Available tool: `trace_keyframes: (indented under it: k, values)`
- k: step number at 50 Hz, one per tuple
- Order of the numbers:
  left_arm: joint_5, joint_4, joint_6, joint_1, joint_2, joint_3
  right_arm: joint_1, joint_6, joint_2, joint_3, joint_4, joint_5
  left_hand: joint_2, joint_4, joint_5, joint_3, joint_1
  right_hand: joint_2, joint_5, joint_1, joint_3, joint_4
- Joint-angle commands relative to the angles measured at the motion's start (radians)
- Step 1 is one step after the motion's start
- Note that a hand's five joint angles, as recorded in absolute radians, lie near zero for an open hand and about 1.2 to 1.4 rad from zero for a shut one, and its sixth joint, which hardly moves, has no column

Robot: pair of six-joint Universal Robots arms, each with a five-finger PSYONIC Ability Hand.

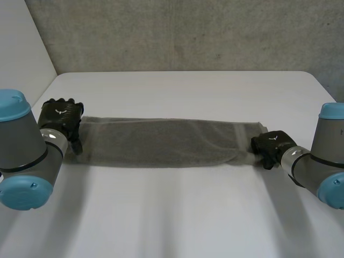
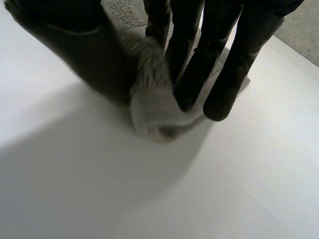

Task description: Fold the towel.

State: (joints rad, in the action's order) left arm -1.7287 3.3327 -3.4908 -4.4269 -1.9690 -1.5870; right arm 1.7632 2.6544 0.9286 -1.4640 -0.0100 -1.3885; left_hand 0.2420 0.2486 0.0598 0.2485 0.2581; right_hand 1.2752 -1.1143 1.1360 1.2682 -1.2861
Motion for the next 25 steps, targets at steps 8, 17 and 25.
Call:
trace_keyframes:
  k: [8, 17, 25]
  values:
    - [0.0, 0.002, -0.001, -0.003, 0.002, -0.001, -0.181, -0.121, 0.059, 0.014, -0.021, 0.006, -0.058, -0.064, -0.05, -0.064, -0.074, 0.121, -0.107, 0.26, 0.128, -0.11]
    - [0.001, 0.002, -0.001, -0.011, 0.015, -0.01, -0.306, -0.321, 0.073, 0.177, -0.113, -0.015, -0.061, -0.067, -0.053, -0.067, -0.077, 0.121, -0.107, 0.26, 0.128, -0.11]
    - [0.0, 0.002, -0.001, -0.014, 0.016, -0.008, -0.177, -0.186, 0.104, 0.453, -0.281, -0.014, -0.061, -0.067, -0.053, -0.067, -0.077, 0.121, -0.107, 0.26, 0.128, -0.11]
